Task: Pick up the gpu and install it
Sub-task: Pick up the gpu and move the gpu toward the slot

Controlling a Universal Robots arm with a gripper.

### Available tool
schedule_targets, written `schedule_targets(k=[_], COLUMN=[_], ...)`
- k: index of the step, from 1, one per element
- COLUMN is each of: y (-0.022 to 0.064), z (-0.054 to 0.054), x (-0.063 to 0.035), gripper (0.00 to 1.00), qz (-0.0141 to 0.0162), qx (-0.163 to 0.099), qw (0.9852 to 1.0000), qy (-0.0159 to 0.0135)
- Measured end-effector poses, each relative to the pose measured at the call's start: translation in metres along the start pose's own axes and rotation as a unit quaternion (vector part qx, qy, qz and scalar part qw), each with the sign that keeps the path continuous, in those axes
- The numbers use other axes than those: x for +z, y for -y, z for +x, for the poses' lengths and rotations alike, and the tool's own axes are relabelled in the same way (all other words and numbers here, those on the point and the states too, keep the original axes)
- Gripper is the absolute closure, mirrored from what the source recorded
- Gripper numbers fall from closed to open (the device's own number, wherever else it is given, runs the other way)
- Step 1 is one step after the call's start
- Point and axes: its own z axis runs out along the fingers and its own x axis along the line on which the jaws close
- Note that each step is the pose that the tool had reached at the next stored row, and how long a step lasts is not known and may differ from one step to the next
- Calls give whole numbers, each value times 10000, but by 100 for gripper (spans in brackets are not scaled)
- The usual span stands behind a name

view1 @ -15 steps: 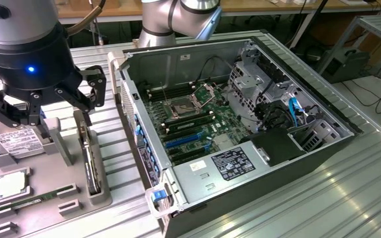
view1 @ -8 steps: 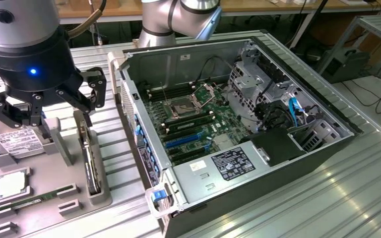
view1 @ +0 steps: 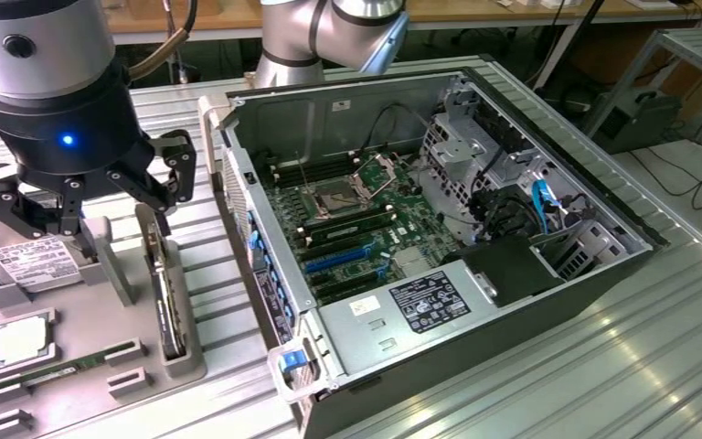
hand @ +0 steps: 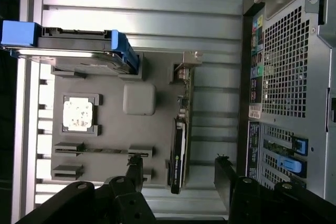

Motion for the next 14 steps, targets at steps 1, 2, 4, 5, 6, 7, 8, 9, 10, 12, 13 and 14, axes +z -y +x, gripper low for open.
schedule_targets(k=[1,2,4,5,6,7,8,9,10,12,13,14], y=[-3,-5,-11,-12,-13,-13,-13,-13,-14,-15,-15,-15], z=[0,-1,0,-1,0,0,1,1,1,1,1,2], x=[9,17,38,49,75,92,106,119,132,157,171,182], gripper=[34,34,34,34,34,34,34,34,34,34,34,34], qz=[0,0,1,1,0,1,0,1,1,1,1,1], qx=[0,-1,0,0,-1,0,0,0,0,0,0,0], qw=[10000,10000,10000,10000,10000,10000,10000,10000,10000,10000,10000,10000], qy=[0,0,-2,-1,0,-1,-1,-1,-1,-1,-1,-1])
